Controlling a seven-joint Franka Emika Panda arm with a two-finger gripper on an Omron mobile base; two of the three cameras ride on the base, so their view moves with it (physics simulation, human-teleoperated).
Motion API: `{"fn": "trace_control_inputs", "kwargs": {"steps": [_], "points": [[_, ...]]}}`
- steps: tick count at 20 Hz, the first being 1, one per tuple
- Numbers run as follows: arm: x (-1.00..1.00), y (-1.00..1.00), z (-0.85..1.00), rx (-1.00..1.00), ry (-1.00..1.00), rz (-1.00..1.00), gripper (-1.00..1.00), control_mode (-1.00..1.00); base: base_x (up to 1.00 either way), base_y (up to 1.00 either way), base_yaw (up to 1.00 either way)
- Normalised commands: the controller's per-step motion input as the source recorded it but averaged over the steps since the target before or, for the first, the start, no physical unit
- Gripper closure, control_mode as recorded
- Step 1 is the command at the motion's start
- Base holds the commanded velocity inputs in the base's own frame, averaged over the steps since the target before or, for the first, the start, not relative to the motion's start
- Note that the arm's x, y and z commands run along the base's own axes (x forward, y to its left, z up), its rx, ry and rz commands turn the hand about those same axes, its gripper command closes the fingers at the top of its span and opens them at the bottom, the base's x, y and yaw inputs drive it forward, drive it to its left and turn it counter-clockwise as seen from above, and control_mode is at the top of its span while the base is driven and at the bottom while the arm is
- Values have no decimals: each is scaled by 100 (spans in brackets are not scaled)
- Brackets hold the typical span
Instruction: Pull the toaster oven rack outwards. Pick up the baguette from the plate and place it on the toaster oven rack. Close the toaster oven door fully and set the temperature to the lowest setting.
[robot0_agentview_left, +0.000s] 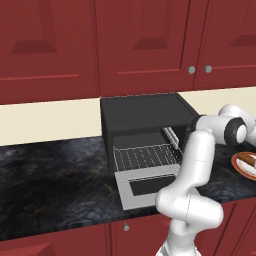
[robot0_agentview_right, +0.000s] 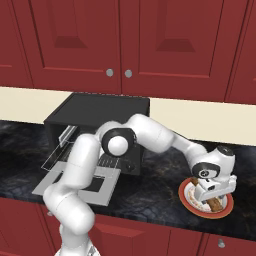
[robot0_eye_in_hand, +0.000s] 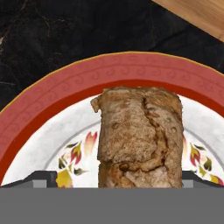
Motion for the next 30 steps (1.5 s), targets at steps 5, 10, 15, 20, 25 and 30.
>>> {"fn": "trace_control_inputs", "kwargs": {"steps": [5,10,15,20,25,30], "points": [[0,1,-51,-3,0,0,100,-100,0,0,0],[-4,1,-4,1,-8,1,100,-100,0,0,0],[-21,29,38,4,-25,5,100,-100,0,0,0],[-43,50,73,0,-18,15,100,-100,0,0,0],[-58,42,89,0,-2,19,100,-100,0,0,0],[-48,72,76,-6,-2,17,100,-100,0,0,0]]}}
